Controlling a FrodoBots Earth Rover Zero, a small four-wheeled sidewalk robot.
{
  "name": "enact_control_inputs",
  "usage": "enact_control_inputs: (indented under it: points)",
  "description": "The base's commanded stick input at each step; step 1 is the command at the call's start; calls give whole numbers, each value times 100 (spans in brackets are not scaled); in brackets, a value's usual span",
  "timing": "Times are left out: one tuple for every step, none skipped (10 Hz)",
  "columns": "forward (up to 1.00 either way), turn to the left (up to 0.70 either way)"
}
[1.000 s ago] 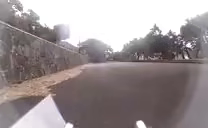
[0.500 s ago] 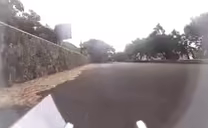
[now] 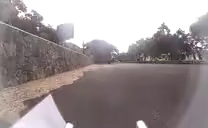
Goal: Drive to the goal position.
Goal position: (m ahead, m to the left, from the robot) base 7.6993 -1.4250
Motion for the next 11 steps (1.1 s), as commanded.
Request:
enact_control_inputs:
  points:
    - [100, -6]
    - [100, -17]
    - [100, -13]
    - [100, -2]
    - [100, -1]
    - [100, -17]
    - [100, 0]
    - [100, 0]
    - [100, -22]
    - [100, -2]
    - [100, -2]
